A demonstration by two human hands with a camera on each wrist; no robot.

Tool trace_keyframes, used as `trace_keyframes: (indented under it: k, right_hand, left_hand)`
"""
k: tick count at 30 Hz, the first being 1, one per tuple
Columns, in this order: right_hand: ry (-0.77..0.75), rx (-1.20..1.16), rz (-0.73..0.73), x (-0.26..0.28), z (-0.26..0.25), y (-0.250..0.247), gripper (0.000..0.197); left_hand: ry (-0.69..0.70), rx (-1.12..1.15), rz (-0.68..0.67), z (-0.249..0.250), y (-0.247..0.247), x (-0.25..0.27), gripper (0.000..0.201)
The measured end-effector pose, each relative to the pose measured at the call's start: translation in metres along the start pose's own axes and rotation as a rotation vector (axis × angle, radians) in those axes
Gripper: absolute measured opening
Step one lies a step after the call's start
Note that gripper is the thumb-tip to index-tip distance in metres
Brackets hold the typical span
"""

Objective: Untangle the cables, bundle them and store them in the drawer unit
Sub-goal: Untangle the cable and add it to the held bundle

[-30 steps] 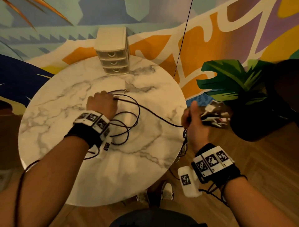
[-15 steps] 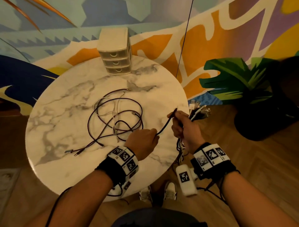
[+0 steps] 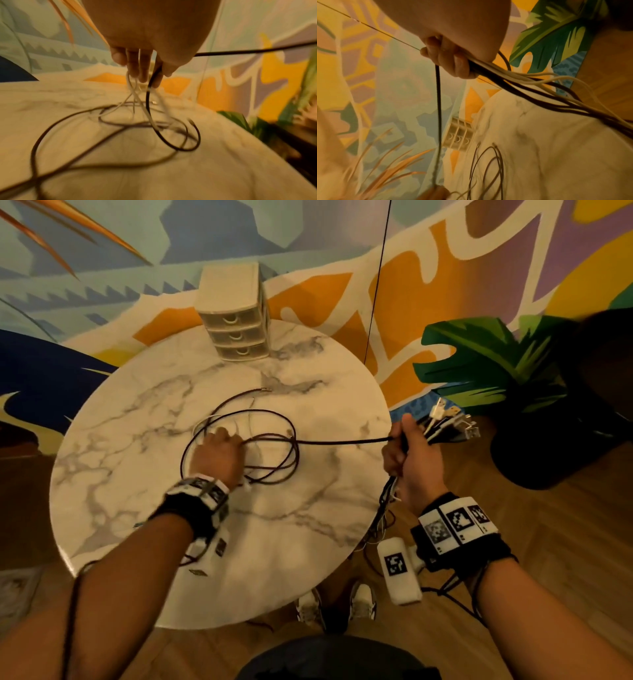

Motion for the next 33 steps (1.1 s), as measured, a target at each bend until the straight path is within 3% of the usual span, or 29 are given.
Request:
trace_keyframes:
  k: [2,5,6,9,10,13,18,20,27,33]
  right_hand:
    - [-0.028,-0.004,0.025,-0.001,-0.002,-0.006,0.038]
    - [-0.035,0.021,0.064,-0.003,-0.001,-0.011,0.039]
    - [-0.038,0.022,0.087,-0.003,-0.001,-0.013,0.04]
    - [-0.059,0.016,0.146,-0.002,-0.004,-0.021,0.04]
    - [-0.061,0.023,0.151,0.0,-0.004,-0.022,0.039]
    - [-0.083,0.085,0.2,0.005,-0.002,-0.028,0.04]
    - [-0.103,0.153,0.297,0.005,-0.003,-0.039,0.041]
    - [-0.103,0.185,0.303,0.003,-0.006,-0.044,0.041]
    - [-0.16,0.207,0.343,0.002,-0.031,-0.079,0.04]
    - [-0.185,0.221,0.416,0.005,-0.039,-0.108,0.041]
  left_hand:
    - [-0.063,0.161,0.118,-0.008,-0.024,-0.015,0.033]
    - [-0.052,0.342,0.438,-0.003,-0.056,-0.026,0.028]
    - [-0.063,0.364,0.437,-0.004,-0.056,-0.028,0.027]
    - [-0.228,0.291,0.123,-0.021,-0.027,-0.029,0.033]
    - [-0.286,0.294,0.073,-0.029,-0.02,-0.027,0.034]
    - [-0.31,0.392,0.193,-0.023,-0.033,-0.027,0.035]
    - [-0.029,0.559,0.552,0.038,-0.111,-0.025,0.036]
    - [0.088,0.667,0.634,0.068,-0.136,-0.016,0.039]
    - [0.458,0.784,0.443,0.163,-0.124,0.028,0.037]
    - [0.646,0.701,0.356,0.185,-0.098,0.031,0.025]
Point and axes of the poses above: each hand's wrist, its own x-axis away from the middle knuckle, its own y-axis out of the palm, z = x × y, the point moved 3 cm from there along -x, towards the middle knuckle, and after that the axes turned 1 degree about x, right-handed, at the moved point
